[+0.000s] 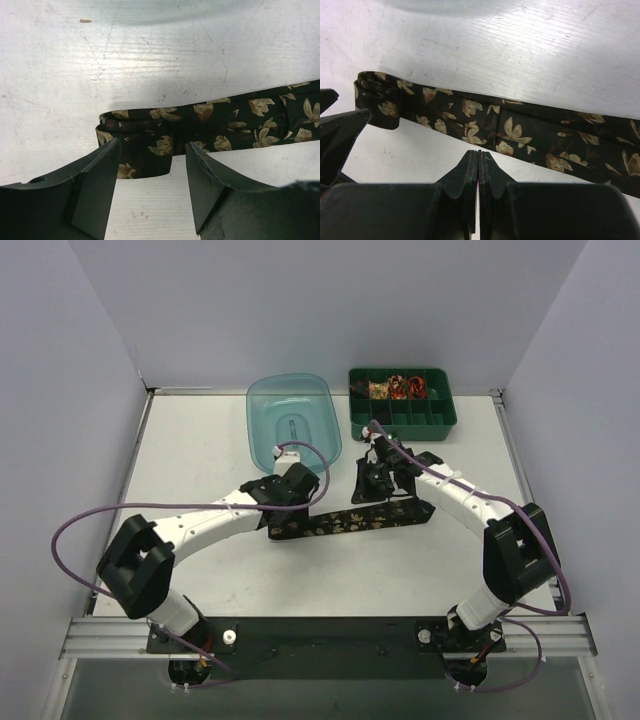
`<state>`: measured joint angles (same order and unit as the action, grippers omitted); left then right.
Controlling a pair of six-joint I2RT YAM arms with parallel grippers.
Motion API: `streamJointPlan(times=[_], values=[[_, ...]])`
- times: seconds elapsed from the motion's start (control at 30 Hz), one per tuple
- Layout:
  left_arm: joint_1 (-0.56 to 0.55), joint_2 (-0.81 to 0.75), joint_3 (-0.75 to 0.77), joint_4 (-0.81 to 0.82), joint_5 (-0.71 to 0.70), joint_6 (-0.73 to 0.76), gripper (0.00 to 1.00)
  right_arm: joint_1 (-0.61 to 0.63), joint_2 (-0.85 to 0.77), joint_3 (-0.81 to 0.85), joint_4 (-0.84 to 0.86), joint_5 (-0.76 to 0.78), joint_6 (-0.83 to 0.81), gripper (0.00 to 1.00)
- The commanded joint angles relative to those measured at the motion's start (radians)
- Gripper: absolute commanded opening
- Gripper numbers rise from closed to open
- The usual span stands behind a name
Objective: Roll the ties
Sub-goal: Roll the tie at the center of the board.
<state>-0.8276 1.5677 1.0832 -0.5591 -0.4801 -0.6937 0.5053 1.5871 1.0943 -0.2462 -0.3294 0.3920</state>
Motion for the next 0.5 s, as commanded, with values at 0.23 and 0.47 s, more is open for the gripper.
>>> streamJointPlan(times=[0.23, 0.47], values=[[0.325, -0.353, -0.337, 0.315, 0.449, -0.015, 0.77, 0.173, 0.096, 0.159, -0.008, 0.001, -0.01, 0.0], [0.51, -0.417, -0.563, 0.585, 0.768, -0.079, 0.79, 0.256, 0.227, 0.256, -0.001, -0.014, -0.01, 0.0]])
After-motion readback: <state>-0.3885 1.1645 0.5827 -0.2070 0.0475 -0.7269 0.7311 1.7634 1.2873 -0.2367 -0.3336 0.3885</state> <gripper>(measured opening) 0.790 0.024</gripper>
